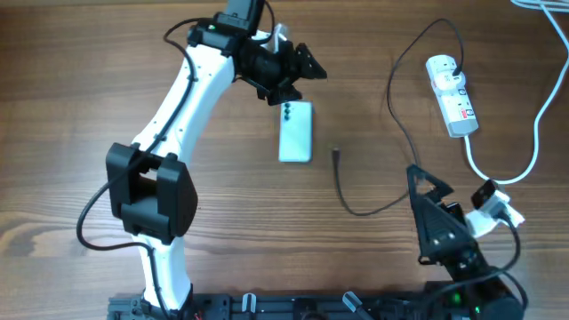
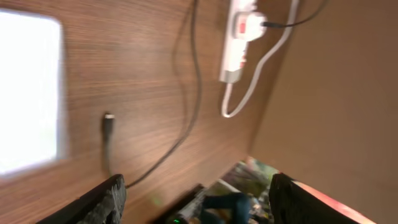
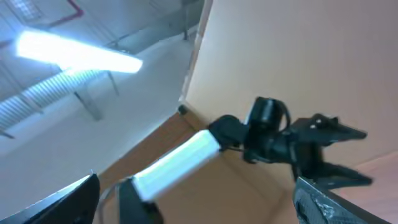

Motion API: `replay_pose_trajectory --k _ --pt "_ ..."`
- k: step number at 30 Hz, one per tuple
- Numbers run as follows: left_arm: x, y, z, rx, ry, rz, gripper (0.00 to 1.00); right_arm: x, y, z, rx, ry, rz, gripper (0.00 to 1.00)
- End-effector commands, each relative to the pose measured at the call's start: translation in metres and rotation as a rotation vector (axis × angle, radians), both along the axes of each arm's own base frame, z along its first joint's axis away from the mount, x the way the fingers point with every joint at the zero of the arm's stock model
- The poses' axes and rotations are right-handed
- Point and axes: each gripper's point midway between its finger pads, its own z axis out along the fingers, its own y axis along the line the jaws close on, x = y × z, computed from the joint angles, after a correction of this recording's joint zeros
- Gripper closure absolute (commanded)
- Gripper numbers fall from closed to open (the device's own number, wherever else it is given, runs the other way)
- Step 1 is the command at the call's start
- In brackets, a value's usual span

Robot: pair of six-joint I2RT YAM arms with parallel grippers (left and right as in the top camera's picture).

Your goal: Plug charger to phone and switch on socket

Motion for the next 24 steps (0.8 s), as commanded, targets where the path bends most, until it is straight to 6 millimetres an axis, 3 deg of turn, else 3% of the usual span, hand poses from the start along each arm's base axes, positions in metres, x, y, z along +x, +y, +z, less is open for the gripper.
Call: replay_pose_trajectory --k 1,5,14,17,19,24 --pt "-0.001 0.005 0.031 -0.119 0.02 0.009 0.27 0.008 0.008 -0.008 -0.079 0.103 0.013 0.0" --pt "0.005 0.012 0.024 -0.067 -0.003 0.037 0.26 0.035 0.007 -0.056 -0.282 0.34 -0.06 0.0" --pt "0.02 0.039 -0.011 0.22 -0.13 0.078 0.2 0.07 0.013 -0.05 -0.601 0.468 -0.035 0.01" --pt "0.019 0.053 -0.027 0.393 -0.171 0.082 0.16 0.086 0.009 -0.06 -0.701 0.571 -0.021 0.0" --pt "0.019 0.061 -0.036 0.511 -0.201 0.083 0.08 0.094 0.008 -0.069 -0.755 0.638 0.006 0.0" --pt "0.019 0.076 -0.044 0.722 -0.26 0.102 0.02 0.107 0.007 -0.094 -0.836 0.791 0.085 0.0"
